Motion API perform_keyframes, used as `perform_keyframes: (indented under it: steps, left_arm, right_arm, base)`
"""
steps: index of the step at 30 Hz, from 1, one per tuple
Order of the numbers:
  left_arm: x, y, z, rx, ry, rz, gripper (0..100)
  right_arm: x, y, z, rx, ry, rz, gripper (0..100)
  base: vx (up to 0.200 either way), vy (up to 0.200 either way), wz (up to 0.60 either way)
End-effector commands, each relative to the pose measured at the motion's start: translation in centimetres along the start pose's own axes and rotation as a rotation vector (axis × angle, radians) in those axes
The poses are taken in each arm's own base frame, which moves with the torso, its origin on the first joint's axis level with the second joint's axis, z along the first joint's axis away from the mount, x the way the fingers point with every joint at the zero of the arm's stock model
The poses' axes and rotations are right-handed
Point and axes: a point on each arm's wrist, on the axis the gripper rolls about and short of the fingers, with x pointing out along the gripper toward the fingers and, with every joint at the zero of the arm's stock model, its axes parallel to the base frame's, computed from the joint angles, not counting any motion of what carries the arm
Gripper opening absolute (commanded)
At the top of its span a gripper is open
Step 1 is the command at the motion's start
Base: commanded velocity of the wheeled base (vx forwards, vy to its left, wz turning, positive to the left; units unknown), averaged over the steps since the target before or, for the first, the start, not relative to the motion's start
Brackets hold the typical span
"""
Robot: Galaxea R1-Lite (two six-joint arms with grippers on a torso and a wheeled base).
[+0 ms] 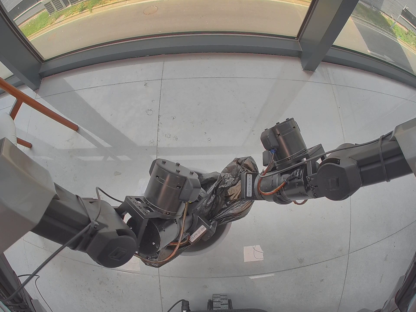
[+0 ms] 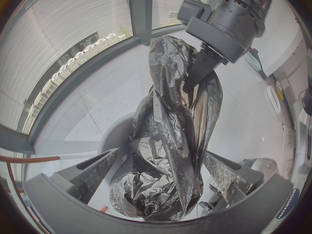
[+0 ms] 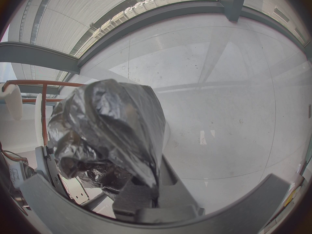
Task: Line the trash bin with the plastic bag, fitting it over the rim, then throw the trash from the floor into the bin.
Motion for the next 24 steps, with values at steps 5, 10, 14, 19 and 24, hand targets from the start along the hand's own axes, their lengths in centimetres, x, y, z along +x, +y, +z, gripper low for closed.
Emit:
perform_keyframes:
  steps: [5,10,14,19,24]
  left_arm:
    - [-1.8,-3.0,0.6,-0.019,-0.037,-0.127,100]
    - [-2.6,-3.9,1.0,-0.060,-0.047,-0.143,100]
    - [-2.1,-2.6,1.6,-0.087,-0.054,-0.081,100]
    - [-1.4,-1.3,1.4,-0.092,-0.043,-0.044,100]
    - [-0.4,-0.3,1.2,-0.106,-0.022,-0.003,100]
  right_arm:
    - [0.0,-0.1,-0.2,-0.002,0.003,-0.003,0]
    - [0.0,-0.1,-0.2,-0.002,0.003,-0.003,0]
    - [-0.1,0.0,-0.1,-0.003,0.001,0.000,0]
    - [-0.3,0.0,-0.1,-0.003,-0.002,0.001,0]
    - [-0.3,0.0,-0.1,-0.004,-0.003,0.000,0]
  base:
    - [0.000,0.000,0.00]
    - [0.000,0.000,0.00]
    - [0.000,0.000,0.00]
    - [0.000,0.000,0.00]
    - [0.000,0.000,0.00]
